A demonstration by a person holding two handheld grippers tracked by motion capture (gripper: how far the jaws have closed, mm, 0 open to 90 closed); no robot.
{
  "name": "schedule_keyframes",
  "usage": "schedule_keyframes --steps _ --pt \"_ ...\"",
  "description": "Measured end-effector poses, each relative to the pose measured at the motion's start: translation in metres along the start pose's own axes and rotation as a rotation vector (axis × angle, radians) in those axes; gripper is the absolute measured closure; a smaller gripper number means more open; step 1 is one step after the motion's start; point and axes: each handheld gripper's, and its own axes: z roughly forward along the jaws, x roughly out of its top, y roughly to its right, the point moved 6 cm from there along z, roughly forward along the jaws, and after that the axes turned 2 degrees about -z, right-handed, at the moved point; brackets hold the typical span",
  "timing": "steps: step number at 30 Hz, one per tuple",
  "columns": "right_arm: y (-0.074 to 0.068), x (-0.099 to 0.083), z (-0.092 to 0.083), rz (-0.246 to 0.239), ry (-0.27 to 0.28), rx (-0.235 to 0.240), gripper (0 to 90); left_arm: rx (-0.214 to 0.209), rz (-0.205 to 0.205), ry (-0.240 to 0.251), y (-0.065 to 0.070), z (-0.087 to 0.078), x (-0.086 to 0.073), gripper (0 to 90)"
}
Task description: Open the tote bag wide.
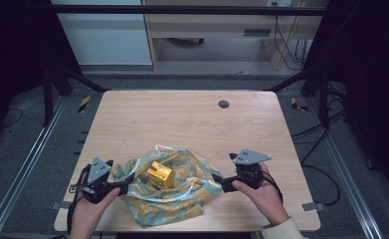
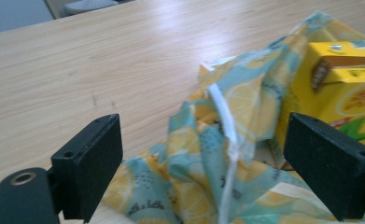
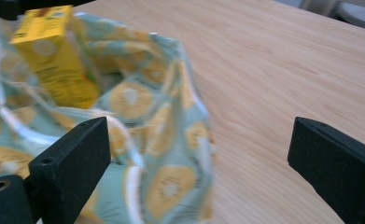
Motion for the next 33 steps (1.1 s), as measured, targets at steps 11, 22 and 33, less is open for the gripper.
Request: schedule_keyframes --steps 11,22,33 --pt "0.058 -0.018 -0.021 0.154 0.043 -0.205 7.3 0.061 -0.05 0.01 -0.032 0.0 -0.003 6.2" --pt "0.097 -0.038 -0.042 0.22 0.023 -0.374 9.5 0.116 -0.098 0.012 -0.067 0.003 -0.009 5.9" --pt "0.12 -0.058 -0.052 0.267 -0.022 -0.441 9.0 0.155 -0.1 -0.022 -0.091 0.019 -0.012 6.0"
